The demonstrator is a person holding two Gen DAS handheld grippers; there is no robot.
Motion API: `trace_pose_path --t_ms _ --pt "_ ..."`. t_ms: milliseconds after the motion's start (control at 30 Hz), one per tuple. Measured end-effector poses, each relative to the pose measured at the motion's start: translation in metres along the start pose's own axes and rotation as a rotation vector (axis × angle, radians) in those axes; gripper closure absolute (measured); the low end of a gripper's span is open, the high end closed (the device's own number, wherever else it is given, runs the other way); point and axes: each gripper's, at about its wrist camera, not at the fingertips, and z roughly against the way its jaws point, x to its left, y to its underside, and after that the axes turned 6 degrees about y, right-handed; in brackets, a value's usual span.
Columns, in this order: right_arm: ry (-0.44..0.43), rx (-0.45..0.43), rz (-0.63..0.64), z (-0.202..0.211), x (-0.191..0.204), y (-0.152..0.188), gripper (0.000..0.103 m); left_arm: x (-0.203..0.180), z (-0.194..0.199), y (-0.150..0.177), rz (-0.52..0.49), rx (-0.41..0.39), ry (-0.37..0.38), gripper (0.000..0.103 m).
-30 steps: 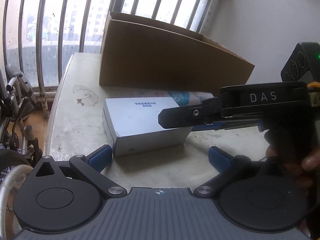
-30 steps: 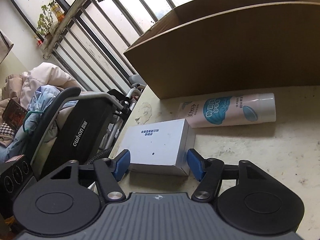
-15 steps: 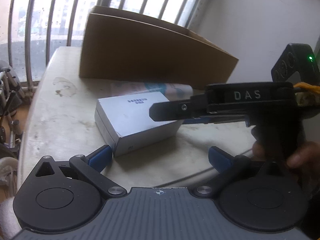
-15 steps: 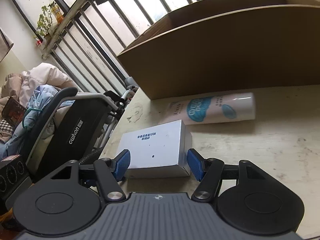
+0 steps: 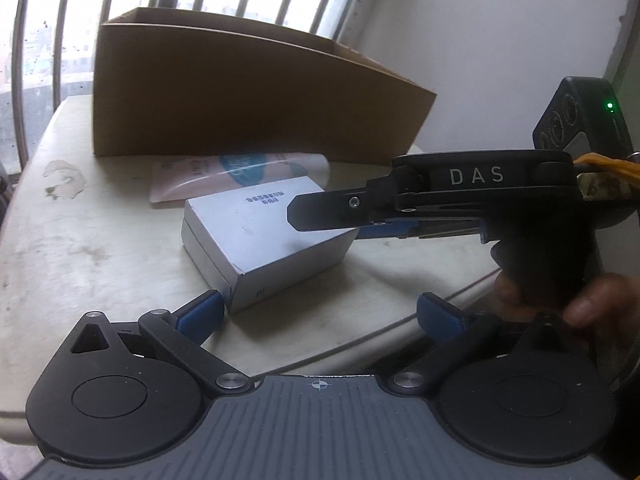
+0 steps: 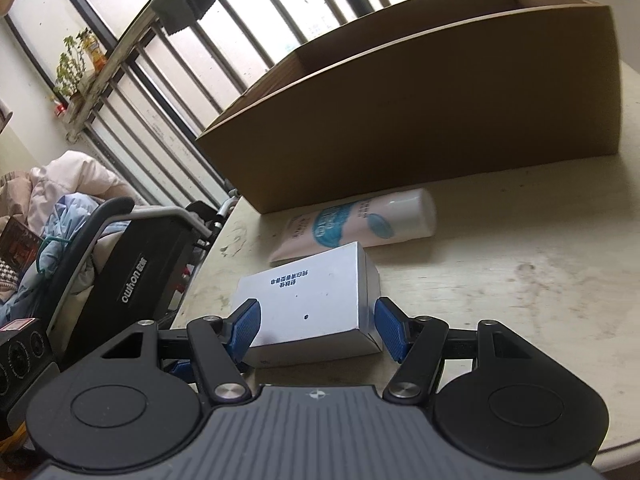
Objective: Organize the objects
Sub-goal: 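Move the right gripper to the white carton and close on its sides, then hold the white carton with the right gripper while the left gripper presses its top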
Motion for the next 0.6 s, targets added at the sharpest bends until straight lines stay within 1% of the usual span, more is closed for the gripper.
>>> trace_pose_path --t_ms 233,600 --pt "0.023 -0.02 -0.022 0.006 -0.009 0.001 0.036 -0.011 -0.012 -0.002 -0.032 0.015 0.014 0.0" --pt "0.04 -0.038 -0.045 0.01 -0.019 0.001 0.036 -0.018 -0.02 -0.004 -0.052 0.029 0.026 0.0"
